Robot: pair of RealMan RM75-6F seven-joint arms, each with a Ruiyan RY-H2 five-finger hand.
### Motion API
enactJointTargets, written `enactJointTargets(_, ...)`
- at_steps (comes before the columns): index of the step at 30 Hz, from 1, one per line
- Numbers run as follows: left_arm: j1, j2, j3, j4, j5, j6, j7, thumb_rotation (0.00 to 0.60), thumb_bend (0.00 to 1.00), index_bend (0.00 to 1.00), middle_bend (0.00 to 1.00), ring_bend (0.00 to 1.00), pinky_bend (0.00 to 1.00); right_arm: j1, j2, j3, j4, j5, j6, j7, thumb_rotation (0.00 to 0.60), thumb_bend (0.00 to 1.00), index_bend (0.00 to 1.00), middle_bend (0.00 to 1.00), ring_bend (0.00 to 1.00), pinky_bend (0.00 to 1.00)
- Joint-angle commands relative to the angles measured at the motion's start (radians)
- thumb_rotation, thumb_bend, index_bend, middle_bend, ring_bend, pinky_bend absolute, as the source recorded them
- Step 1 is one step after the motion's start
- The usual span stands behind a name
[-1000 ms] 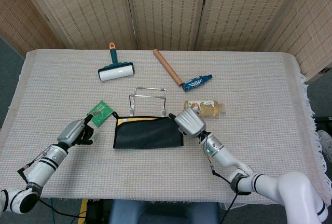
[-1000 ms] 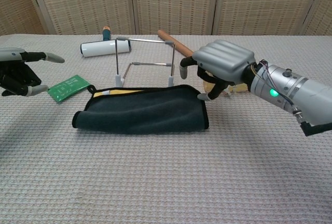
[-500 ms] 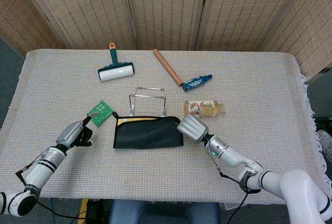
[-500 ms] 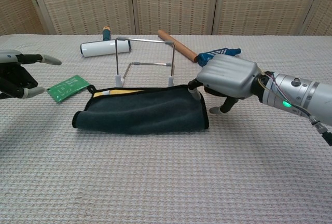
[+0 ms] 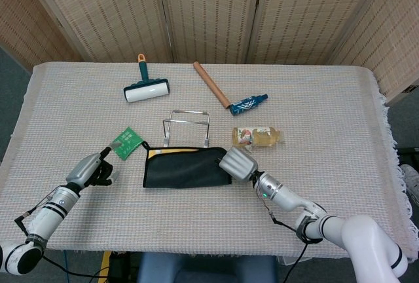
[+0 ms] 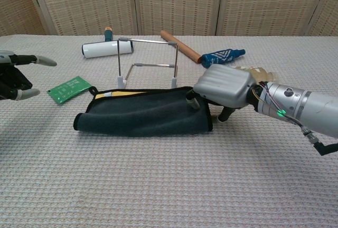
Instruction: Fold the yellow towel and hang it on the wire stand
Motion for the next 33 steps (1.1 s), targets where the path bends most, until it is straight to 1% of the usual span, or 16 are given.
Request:
enactJointTargets(1,0.001,0.001,0.000,0.003,0.002,-0.002,-0.006,0.600,0.48,0.00,0.87,0.79,0.84,0.001,-0.010,-0.002,0.015,-0.002,0.002,0.006,0.600,0.27,0.45,0.89,1.00,1.00)
enactJointTargets(4,0.002,0.000,0.000,0.005,0.005,-0.002,-0.011,0.600,0.48,0.00,0.87,0.79,0.84,0.001,-0.020,-0.001,0.029,-0.003,0.009,0.010,0.600,0.31,0.46,0.89,1.00,1.00)
enactJointTargets(9,0.004,-0.002,0.002,0.006,0.010,-0.005,-0.014,0.600,0.48,0.00,0.87,0.79,0.84,0.002,-0.032,0.001,0.047,-0.006,0.023,0.019,0.600,0.40,0.49,0.89,1.00,1.00)
enactJointTargets(13,0.004,-0.003,0.003,0.007,0.011,-0.006,-0.015,0.600,0.48,0.00,0.87,0.79,0.84,0.000,-0.038,0.000,0.058,-0.010,0.037,0.028,0.600,0.45,0.50,0.89,1.00,1.00)
enactJointTargets(17,0.006,0.001,0.001,0.007,0.009,-0.005,-0.016,0.600,0.48,0.00,0.87,0.79,0.84,0.002,-0.033,0.012,0.056,-0.011,0.070,0.048,0.600,0.53,0.53,0.90,1.00,1.00)
enactJointTargets(20,0.008,0.005,-0.002,0.006,0.007,-0.002,-0.018,0.600,0.48,0.00,0.87,0.79,0.84,0.007,-0.016,0.026,0.033,-0.015,0.106,0.060,0.600,0.59,0.57,0.90,1.00,1.00)
enactJointTargets(23,0.012,0.010,-0.005,0.004,0.007,0.005,-0.021,0.600,0.48,0.00,0.87,0.79,0.84,0.011,0.014,0.056,-0.019,-0.014,0.157,0.066,0.600,0.63,0.62,0.91,1.00,1.00)
enactJointTargets(25,0.014,0.013,-0.005,0.002,0.007,0.007,-0.021,0.600,0.48,0.00,0.87,0.79,0.84,0.015,0.036,0.076,-0.058,-0.012,0.184,0.064,0.600,0.64,0.64,0.91,1.00,1.00)
enactJointTargets(29,0.019,0.018,-0.002,-0.007,0.014,0.013,-0.020,0.600,0.48,0.00,0.87,0.79,0.84,0.030,0.104,0.129,-0.178,-0.009,0.235,0.031,0.600,0.65,0.64,0.91,1.00,1.00)
enactJointTargets(33,0.023,0.021,0.002,-0.017,0.023,0.020,-0.015,0.600,0.48,0.00,0.87,0.79,0.84,0.046,0.174,0.190,-0.311,0.009,0.253,-0.028,0.600,0.65,0.64,0.91,1.00,1.00)
